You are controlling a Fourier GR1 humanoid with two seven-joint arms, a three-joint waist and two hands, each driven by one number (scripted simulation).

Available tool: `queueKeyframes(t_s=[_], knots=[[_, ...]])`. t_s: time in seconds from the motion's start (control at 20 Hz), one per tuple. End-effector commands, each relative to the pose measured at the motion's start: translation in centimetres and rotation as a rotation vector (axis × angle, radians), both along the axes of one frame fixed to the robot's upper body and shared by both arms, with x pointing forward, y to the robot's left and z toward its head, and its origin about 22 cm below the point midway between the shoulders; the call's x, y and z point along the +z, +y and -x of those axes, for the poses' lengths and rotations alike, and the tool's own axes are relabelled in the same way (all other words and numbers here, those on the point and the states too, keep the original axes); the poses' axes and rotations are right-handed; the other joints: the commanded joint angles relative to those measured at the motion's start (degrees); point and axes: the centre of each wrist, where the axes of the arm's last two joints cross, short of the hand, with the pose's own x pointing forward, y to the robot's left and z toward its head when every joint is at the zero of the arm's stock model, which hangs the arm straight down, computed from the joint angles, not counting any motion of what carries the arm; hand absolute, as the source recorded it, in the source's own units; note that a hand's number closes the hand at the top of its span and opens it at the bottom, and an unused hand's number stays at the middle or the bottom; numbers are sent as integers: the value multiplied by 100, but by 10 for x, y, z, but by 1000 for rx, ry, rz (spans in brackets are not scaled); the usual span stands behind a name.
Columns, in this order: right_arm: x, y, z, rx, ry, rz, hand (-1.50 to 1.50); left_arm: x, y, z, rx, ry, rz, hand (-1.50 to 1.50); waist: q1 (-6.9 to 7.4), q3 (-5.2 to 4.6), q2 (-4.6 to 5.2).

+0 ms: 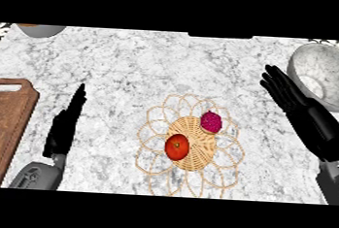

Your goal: Pick the tomato from the placemat and place it in the bowl

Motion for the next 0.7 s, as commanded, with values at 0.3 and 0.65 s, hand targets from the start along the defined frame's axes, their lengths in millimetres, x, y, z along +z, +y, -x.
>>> queueKeyframes(t_s=[0.3,0.65], knots=[[29,9,-47,199,-195,186,150,62,-13,-36,-84,-226,-37,0,664,128,49],[-51,3,-73,529,-115,-268,-150,98,-14,-48,-73,-242,-38,0,613,164,121]])
